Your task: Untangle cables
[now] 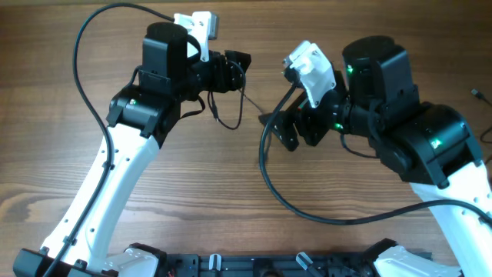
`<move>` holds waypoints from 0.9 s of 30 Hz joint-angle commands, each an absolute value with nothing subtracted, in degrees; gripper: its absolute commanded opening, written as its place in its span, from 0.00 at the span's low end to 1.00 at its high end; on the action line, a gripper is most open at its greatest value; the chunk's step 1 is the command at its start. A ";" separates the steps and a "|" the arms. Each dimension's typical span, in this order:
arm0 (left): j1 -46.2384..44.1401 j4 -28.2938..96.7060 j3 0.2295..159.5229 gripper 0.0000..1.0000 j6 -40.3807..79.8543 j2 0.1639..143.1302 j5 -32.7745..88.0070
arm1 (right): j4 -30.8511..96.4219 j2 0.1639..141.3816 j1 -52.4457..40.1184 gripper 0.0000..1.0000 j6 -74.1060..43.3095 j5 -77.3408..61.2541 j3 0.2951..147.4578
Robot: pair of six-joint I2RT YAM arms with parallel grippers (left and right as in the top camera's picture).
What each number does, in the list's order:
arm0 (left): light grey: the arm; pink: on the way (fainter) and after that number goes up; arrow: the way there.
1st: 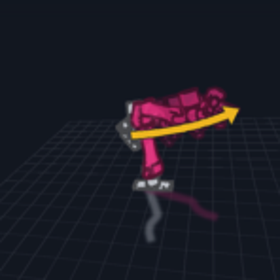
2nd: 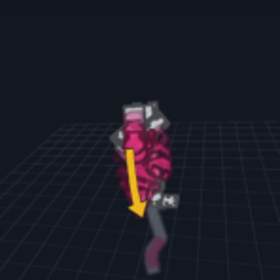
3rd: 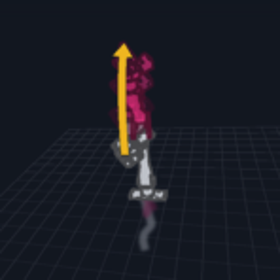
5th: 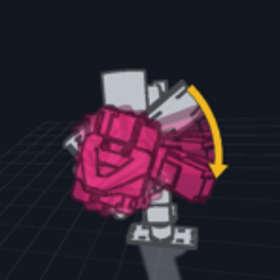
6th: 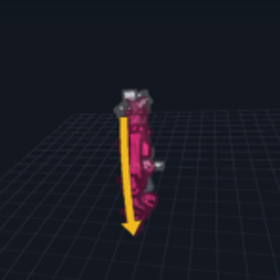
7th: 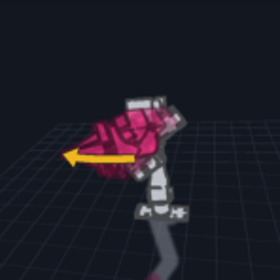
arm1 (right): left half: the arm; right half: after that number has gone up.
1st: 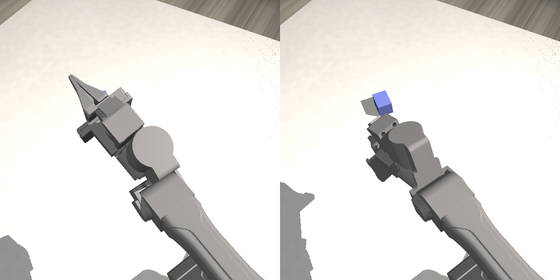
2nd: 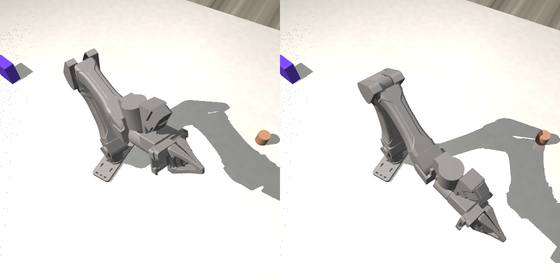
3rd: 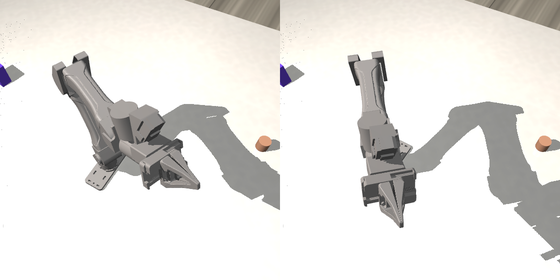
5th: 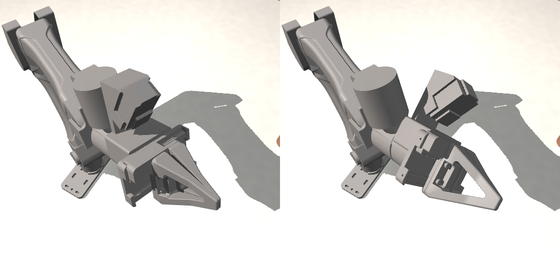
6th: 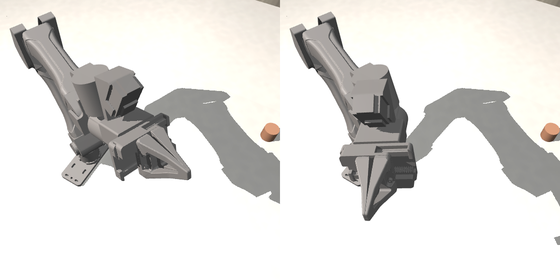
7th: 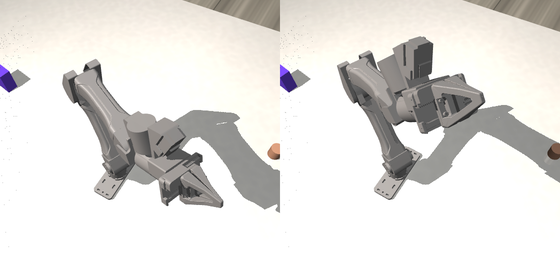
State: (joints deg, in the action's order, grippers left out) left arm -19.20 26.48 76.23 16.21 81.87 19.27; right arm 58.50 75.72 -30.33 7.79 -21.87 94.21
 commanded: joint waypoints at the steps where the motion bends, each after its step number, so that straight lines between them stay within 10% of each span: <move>1: -19.27 26.87 76.40 0.76 15.27 81.32 19.05 | 57.56 78.78 -30.55 0.93 8.88 -30.37 94.43; 27: -19.27 26.83 76.38 0.76 15.29 81.32 21.63 | 52.12 87.20 -30.59 0.53 5.54 -33.12 94.00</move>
State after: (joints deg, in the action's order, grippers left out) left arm -19.22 27.00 76.23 16.21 81.87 20.64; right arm 53.08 86.15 -30.35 6.61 -31.77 94.21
